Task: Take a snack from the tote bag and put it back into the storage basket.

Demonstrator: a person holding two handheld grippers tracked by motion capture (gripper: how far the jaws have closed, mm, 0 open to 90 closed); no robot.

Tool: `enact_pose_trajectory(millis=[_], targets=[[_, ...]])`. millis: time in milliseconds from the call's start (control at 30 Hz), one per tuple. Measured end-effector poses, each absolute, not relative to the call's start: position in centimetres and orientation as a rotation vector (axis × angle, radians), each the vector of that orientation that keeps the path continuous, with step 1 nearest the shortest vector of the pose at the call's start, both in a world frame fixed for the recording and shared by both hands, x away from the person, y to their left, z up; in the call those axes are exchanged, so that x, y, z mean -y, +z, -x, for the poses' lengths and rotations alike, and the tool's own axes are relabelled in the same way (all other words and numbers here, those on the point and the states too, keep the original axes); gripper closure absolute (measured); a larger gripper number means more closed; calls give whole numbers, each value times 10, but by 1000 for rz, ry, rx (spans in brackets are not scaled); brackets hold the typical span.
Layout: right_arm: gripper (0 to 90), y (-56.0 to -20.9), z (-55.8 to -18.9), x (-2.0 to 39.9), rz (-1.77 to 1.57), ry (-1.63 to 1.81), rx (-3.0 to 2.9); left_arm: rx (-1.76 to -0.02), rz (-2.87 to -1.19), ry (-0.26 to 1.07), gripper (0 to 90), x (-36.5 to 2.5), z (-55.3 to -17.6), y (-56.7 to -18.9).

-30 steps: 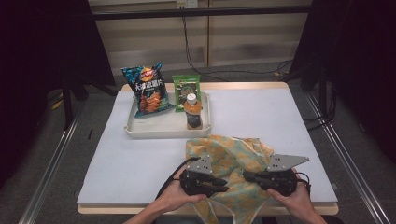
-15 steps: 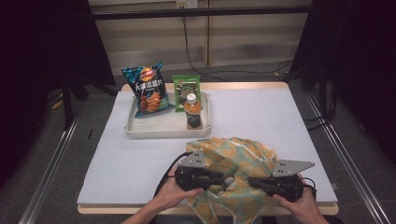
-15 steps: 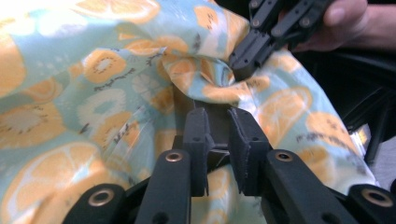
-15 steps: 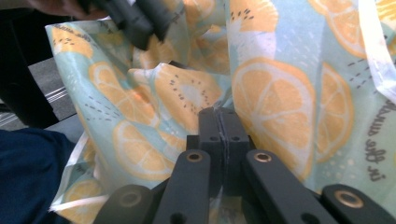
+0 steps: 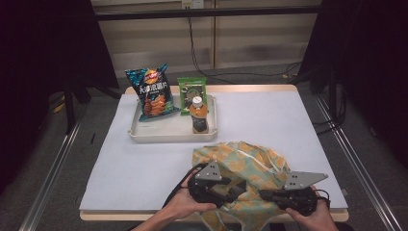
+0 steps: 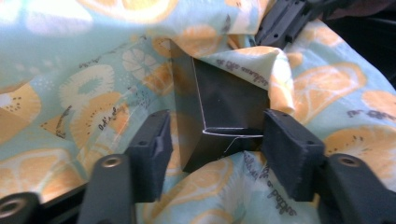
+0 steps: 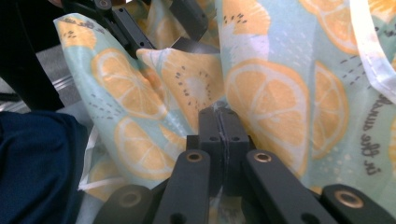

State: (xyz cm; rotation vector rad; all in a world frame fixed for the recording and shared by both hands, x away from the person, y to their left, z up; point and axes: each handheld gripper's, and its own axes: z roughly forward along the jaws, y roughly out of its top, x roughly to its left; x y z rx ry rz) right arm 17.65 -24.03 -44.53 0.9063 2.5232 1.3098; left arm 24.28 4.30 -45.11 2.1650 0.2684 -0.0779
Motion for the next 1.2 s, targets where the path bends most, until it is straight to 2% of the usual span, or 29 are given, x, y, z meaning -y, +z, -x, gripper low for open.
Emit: enact_pose_trajectory(millis=[100,400,600,633,667,800,1200], targets=[[900,-449,-180,237,-906,1284,-2547,-234,-2193,-44,362,-38,-237,-453],[900,-452,-194,226,-896,1295,-2567,-284,-2217,7,332,-36,-252,-463],[900,-451,-203,221,-900,1311,-2556,-284,-2231,31,340,-28,-262,-467],[900,-451,-203,222,-902,1313,-2553,-281,-2220,34,353,-26,-261,-468],[900,-451,-203,223,-910,1313,-2547,-259,-2230,55,406,-26,-262,-468],[900,-451,-202,229,-925,1311,-2533,-268,-2236,37,419,-30,-266,-465],[898,-451,-199,238,-948,1288,-2499,-346,-2185,-8,425,-66,-281,-448]])
